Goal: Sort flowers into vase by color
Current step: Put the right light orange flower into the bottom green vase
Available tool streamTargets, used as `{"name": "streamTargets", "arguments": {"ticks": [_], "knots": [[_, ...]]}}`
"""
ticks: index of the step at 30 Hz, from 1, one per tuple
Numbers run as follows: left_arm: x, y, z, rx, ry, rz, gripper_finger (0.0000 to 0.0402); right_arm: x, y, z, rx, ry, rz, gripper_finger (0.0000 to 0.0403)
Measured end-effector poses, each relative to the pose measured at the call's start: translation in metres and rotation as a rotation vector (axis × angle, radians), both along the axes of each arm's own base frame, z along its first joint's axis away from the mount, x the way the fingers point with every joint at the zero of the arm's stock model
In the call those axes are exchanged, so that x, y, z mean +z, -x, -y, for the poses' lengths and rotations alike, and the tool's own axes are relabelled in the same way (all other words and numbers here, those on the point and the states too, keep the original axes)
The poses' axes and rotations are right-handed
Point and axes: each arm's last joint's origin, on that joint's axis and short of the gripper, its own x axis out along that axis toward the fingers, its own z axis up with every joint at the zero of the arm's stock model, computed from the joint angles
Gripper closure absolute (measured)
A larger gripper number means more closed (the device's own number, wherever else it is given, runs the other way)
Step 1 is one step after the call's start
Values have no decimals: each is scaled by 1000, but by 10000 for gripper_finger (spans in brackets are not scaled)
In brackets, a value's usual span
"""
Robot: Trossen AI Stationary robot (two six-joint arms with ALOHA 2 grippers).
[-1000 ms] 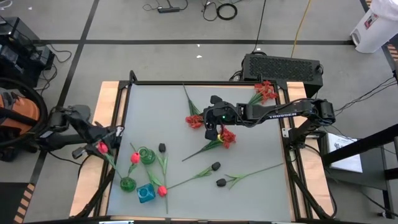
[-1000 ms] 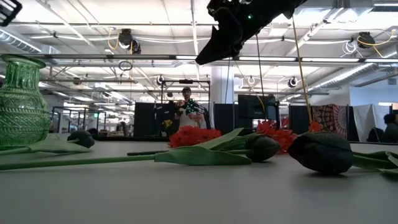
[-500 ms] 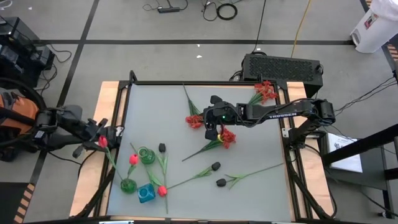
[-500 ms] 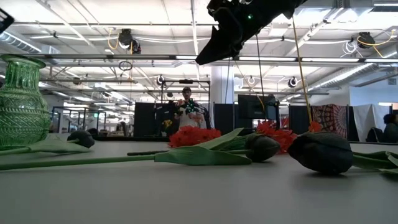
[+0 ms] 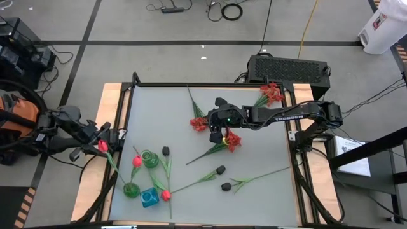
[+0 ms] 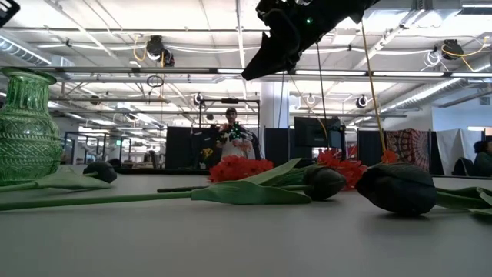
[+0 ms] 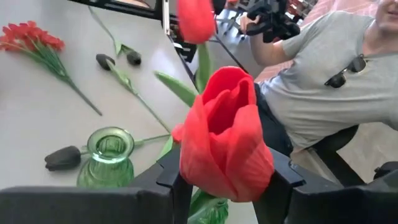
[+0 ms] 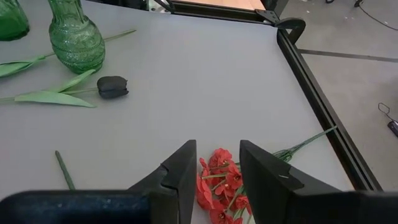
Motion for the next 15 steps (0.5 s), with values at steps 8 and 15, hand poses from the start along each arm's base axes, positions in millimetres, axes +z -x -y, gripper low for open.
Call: {"name": "streamTargets", "arguments": {"ticks": [8, 15], "knots": [[6, -2, 1, -58, 22, 70, 267, 0, 0, 0, -2, 6, -1, 289], [9, -2, 1, -43, 70, 60, 267, 0, 0, 0, 0, 10, -2, 289]]}}
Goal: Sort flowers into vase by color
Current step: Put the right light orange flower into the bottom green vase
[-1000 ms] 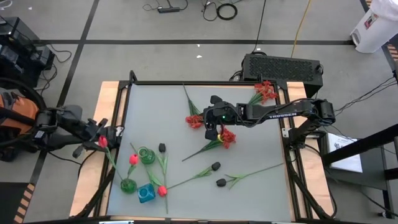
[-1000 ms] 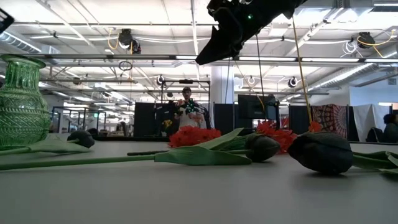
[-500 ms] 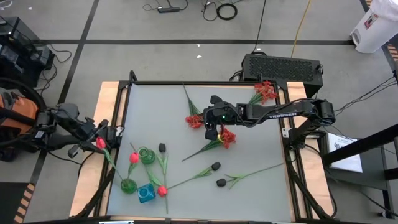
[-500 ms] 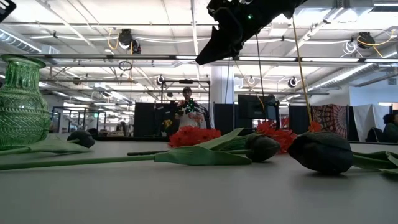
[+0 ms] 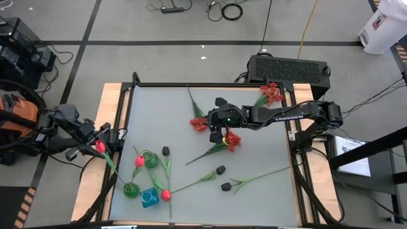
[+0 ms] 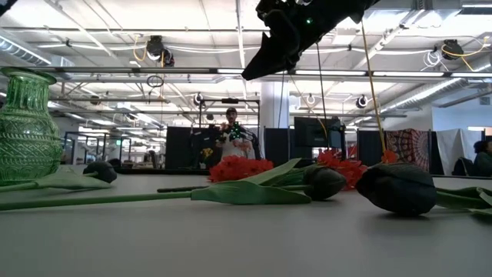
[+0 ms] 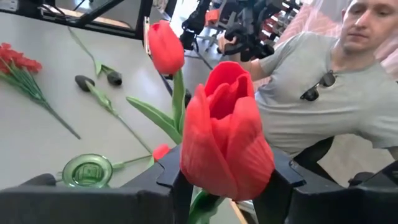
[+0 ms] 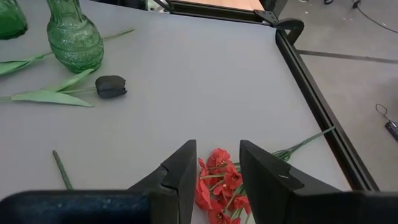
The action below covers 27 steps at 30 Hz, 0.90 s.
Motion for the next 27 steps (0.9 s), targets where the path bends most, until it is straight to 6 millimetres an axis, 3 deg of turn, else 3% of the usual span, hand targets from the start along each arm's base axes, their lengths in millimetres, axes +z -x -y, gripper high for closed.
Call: {"name": "streamTargets", "arguments": {"ticks": [27], "knots": [[1, -1, -1, 32, -12, 12, 267, 0, 0, 0, 11, 15, -2, 289]]}}
